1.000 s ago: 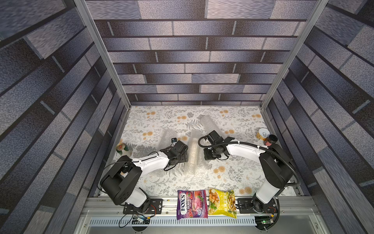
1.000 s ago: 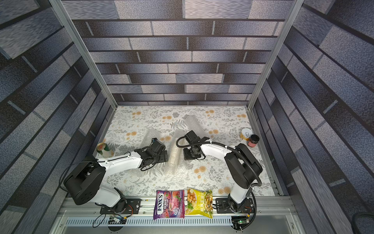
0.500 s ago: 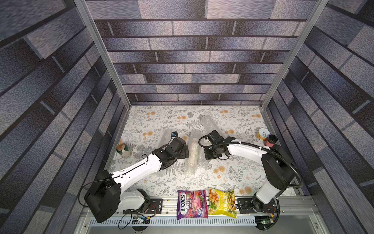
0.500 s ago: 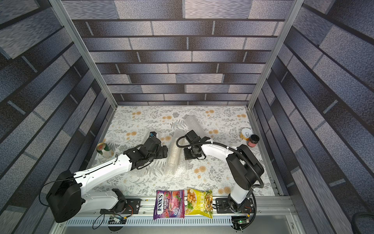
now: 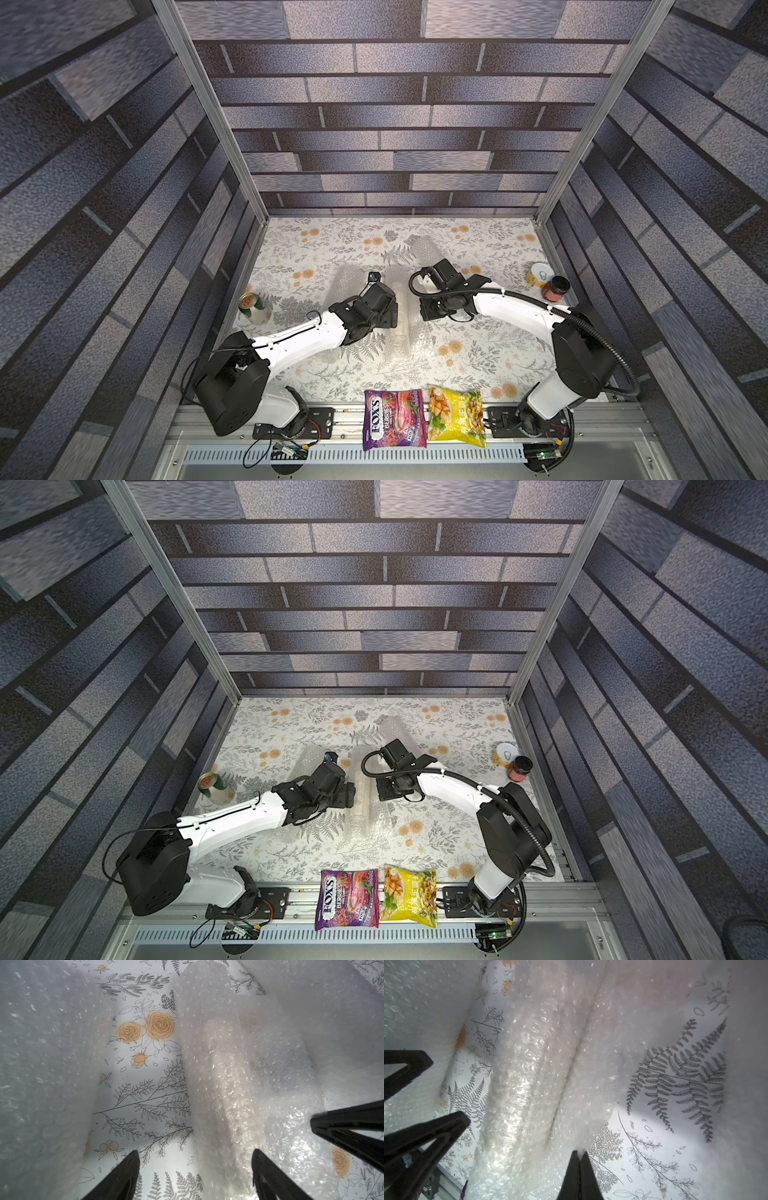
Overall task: Unwrap the vase from the bubble wrap
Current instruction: Unwrap the bubble wrap at the center of the board.
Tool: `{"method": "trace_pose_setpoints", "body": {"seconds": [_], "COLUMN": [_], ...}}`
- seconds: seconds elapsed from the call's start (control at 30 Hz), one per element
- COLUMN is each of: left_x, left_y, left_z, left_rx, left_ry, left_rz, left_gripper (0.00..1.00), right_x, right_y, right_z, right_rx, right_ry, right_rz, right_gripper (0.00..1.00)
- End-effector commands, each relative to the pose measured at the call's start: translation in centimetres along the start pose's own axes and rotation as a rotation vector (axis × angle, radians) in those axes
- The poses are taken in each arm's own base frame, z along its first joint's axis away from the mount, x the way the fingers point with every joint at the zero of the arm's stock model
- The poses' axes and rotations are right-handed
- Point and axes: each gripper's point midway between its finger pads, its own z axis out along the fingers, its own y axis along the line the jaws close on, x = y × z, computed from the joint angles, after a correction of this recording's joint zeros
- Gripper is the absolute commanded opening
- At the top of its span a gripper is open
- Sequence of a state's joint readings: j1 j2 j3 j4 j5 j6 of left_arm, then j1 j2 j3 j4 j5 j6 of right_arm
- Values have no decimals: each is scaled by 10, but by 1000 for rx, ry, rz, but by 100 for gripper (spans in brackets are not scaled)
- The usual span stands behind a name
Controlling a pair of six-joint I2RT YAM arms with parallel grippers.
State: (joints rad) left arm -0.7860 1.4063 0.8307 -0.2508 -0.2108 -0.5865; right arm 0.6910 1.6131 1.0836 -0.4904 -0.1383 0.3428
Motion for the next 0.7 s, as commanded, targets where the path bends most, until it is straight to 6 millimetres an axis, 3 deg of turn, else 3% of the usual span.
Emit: {"method": "trace_pose_setpoints", "body": {"seconds": [0.0,0.2,0.67], "left_x": [-7,-5,-11], "left_y": [-7,-5,-5], "left_z": [1,12,10], "left_rx": [1,1,25], "left_ry": [-1,23,15], "left_rz": [6,-17,-39], "left_gripper": [86,86,86], "right_x": [-10,-10,-14], "right_y": [-3,-7,-13], "right_z": [-14,-21,-41], "right_rx": [17,28,61], "right_ry": [-33,-44,-68], "right_rz": [-10,-16,-33], "right_gripper": [0,0,0]}}
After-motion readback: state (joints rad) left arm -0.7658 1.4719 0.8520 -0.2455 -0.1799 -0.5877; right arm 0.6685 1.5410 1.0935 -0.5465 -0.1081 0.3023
